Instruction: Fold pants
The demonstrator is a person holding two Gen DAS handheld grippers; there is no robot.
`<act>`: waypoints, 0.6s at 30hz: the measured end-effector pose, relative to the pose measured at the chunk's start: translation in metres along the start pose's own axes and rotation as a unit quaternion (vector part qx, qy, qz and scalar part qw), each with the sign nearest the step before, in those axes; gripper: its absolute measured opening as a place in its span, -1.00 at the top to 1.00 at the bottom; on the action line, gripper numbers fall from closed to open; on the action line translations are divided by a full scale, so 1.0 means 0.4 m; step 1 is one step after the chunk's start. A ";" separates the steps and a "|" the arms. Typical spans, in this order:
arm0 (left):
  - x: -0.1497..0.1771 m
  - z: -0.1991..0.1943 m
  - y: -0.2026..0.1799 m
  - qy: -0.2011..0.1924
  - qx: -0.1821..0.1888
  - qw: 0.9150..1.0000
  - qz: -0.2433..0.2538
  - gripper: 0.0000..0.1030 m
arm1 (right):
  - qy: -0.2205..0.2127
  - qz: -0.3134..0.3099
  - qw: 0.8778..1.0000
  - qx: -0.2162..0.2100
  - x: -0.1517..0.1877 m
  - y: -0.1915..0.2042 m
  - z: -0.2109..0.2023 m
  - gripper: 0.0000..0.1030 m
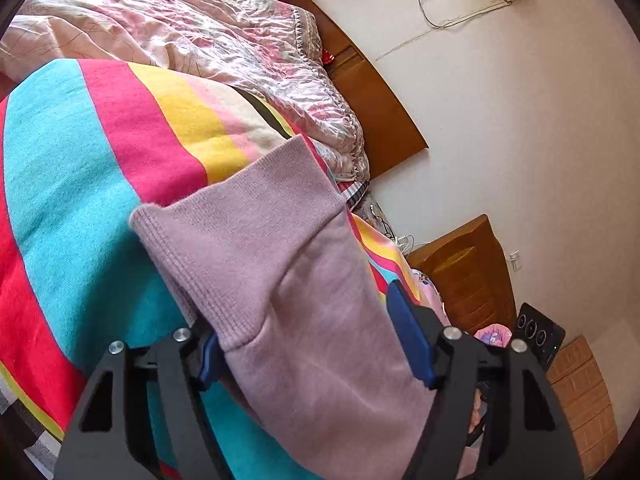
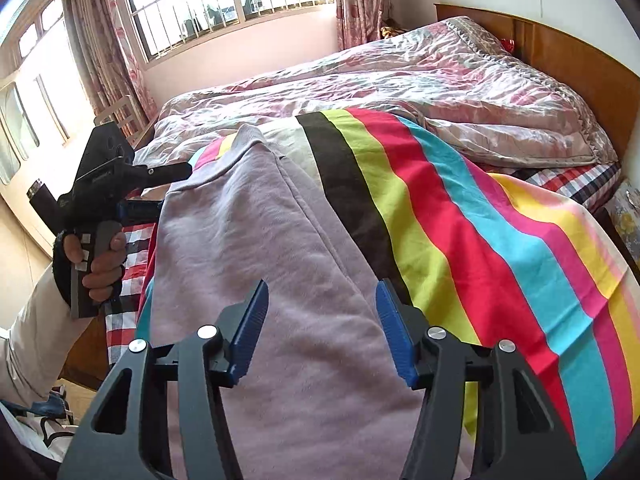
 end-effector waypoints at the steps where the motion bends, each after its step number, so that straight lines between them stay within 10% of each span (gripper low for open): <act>1: 0.002 0.002 0.004 -0.002 -0.002 1.000 -0.002 -0.21 | 0.008 0.002 1.000 -0.012 -0.023 -0.007 0.028 0.16; 11: 0.012 0.001 0.042 -0.010 -0.053 0.999 0.006 0.74 | 0.046 -0.022 0.998 -0.036 -0.070 0.006 0.164 0.55; 13: 0.014 -0.005 0.025 -0.019 -0.062 0.998 0.023 0.77 | 0.033 -0.035 0.998 -0.026 -0.067 0.024 0.153 0.85; 18: -0.006 -0.040 -0.086 -0.066 -0.074 0.991 0.092 0.80 | -0.021 -0.045 0.999 0.015 -0.091 0.037 0.066 0.85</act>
Point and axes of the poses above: each gripper's, at about its wrist camera, not at the fingertips, and z roughly the way its jaws point, y to its left, x to its underside, the point moved 4 cm from there along z, roughly the way its jaws point, and after that the axes turned 8 degrees about y, right-handed, at the moved point
